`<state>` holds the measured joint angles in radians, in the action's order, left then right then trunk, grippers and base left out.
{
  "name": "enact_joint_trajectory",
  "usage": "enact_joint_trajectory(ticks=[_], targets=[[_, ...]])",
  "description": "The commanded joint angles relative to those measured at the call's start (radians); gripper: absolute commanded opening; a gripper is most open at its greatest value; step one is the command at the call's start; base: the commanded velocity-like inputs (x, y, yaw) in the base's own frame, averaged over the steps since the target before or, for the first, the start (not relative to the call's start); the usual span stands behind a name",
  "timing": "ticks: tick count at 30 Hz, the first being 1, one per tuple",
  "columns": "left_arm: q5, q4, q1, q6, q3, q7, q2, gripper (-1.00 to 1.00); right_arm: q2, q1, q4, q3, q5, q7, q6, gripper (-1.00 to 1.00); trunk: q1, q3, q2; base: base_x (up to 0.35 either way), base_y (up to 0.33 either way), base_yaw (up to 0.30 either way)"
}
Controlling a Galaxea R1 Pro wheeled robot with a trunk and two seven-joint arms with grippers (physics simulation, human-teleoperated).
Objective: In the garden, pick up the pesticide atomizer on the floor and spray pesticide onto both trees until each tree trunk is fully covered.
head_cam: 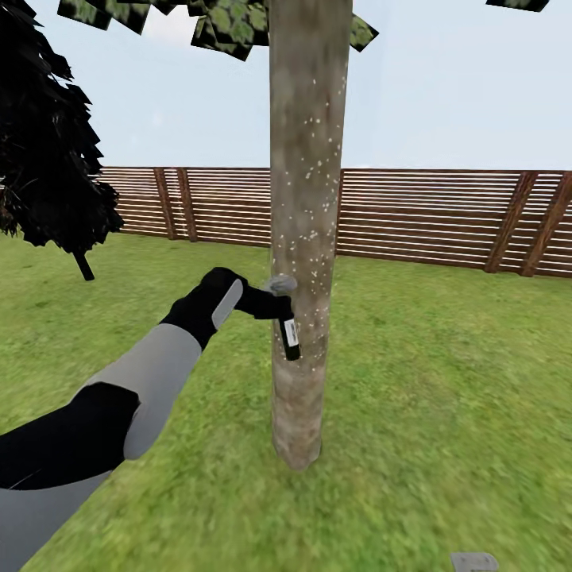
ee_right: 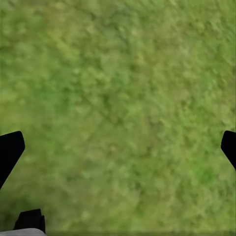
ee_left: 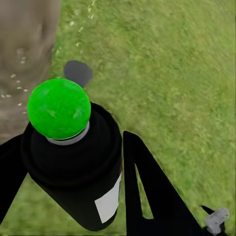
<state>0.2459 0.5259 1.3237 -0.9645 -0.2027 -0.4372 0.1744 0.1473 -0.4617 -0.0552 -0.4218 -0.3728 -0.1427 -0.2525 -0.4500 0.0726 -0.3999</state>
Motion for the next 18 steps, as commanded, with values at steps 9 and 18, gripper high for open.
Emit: enact_joint_trajectory(ticks=[9, 18], targets=[[-0.020, -0.080, 0.000, 0.033, -0.007, 0.149, 0.000, -1.00, 0.000, 0.000, 0.000, 0.000, 0.000, 0.000, 0.000, 1.00, 0.000, 0.000, 0.000, 0.000, 0.000, 0.000], [-0.019, -0.112, 0.000, 0.062, -0.008, 0.240, 0.000, -1.00, 0.000, 0.000, 0.000, 0.000, 0.000, 0.000, 0.000, 1.00, 0.000, 0.000, 0.000, 0.000, 0.000, 0.000]])
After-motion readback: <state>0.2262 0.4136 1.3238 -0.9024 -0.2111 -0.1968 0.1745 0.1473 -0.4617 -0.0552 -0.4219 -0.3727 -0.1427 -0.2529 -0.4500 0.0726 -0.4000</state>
